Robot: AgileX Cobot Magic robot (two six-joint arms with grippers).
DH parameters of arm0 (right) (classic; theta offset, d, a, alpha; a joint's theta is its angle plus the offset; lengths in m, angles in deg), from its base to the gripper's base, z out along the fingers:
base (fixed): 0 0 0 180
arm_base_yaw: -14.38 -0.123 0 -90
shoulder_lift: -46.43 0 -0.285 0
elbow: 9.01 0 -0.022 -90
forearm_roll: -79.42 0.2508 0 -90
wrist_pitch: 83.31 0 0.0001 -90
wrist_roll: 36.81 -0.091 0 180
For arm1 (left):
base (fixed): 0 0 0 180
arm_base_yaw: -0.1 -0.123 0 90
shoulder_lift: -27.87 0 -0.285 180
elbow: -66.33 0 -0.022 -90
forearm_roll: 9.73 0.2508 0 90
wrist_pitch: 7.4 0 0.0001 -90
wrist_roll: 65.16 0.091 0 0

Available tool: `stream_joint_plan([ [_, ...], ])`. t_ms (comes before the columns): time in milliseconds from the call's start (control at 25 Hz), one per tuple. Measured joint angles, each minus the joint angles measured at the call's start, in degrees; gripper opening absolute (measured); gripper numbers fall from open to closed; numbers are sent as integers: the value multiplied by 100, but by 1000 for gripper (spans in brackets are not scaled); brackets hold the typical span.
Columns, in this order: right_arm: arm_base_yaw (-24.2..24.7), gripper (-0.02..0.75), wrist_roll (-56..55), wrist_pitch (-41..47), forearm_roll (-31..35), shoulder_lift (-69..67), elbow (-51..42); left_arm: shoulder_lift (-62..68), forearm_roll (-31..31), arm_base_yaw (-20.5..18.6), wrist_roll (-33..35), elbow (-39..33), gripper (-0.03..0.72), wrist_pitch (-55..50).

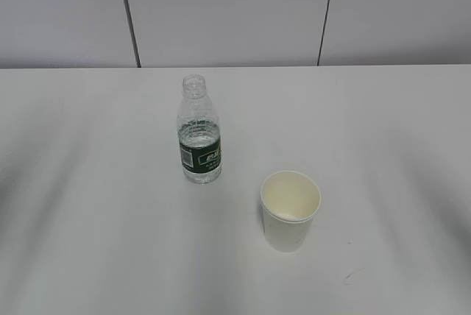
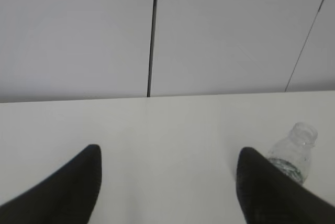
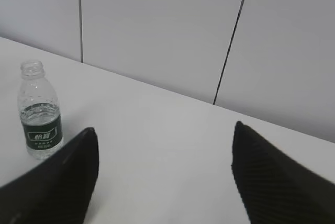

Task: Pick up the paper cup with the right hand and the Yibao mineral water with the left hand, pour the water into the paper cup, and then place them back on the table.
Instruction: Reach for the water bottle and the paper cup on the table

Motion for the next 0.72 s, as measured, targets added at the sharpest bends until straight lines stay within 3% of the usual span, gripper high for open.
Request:
stream_joint_plan([
  [160,-9,587,1643,-109,1564,-462,-8,501,216,730,277,-211,496,947],
  [320,-9,587,1979,-109,1857,-556,-8,839,1065,1382,332,-370,496,1272],
  [560,-9,587,2152,-109,1917,-556,-8,1342,2129,1565,347,-492,496,1349],
  [720,-9,587,2255,-109,1917,-556,-8,1459,3605,1565,387,-492,496,1201],
])
